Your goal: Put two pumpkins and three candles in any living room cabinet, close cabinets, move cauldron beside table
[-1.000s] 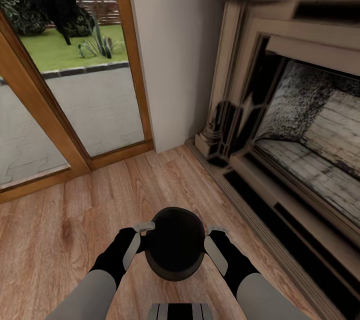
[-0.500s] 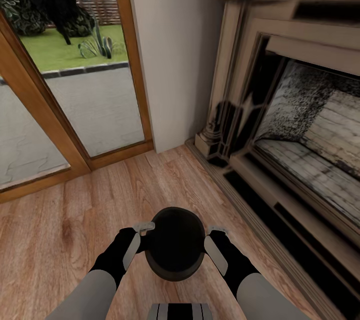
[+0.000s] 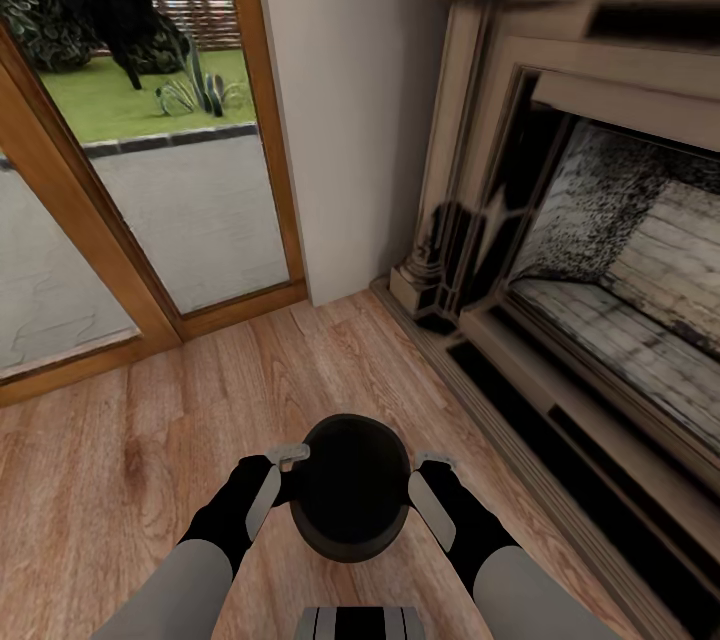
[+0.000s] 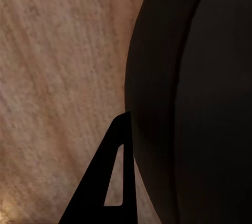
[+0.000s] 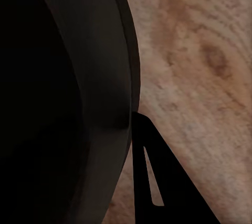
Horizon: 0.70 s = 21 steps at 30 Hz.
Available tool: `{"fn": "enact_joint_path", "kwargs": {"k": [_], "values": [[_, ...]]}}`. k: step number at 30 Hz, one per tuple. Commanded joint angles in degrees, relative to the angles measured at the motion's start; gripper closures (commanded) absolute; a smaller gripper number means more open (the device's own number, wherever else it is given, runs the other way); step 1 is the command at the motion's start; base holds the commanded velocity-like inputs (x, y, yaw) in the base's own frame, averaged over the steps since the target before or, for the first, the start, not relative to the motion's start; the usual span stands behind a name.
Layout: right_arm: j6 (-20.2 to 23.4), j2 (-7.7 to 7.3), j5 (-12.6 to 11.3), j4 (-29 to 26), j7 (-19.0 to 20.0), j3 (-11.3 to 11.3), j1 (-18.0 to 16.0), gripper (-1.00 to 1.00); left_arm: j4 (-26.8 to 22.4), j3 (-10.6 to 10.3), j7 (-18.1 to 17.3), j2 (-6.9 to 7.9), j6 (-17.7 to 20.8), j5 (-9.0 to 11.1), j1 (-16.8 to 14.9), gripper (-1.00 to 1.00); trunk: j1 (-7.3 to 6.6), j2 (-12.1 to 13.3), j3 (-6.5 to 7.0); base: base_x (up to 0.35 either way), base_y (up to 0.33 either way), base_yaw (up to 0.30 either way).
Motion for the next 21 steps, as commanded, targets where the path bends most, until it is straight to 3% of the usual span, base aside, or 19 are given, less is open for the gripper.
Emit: {"fn": "enact_joint_path", "kwargs": {"k": [1,5,21], "values": [[0.2,0.0,0.3,0.1,0.0,0.0,0.0,1.0,0.1,0.0,0.0,0.0,0.0,0.3,0.0,1.0,0.01,0.0,-0.01,0.0,0.0,0.0],[0.2,0.0,0.4,0.0,0.0,0.0,0.0,1.0,0.0,0.0,0.0,0.0,0.0,0.3,0.0,1.0,0.01,0.0,-0.01,0.0,0.0,0.0],[0.2,0.0,0.3,0.0,0.0,-0.1,0.0,1.0,0.0,0.1,-0.1,0.0,0.5,0.4,0.0,1.0,-0.41,0.2,3.54,-0.049,0.0,0.0]]}}
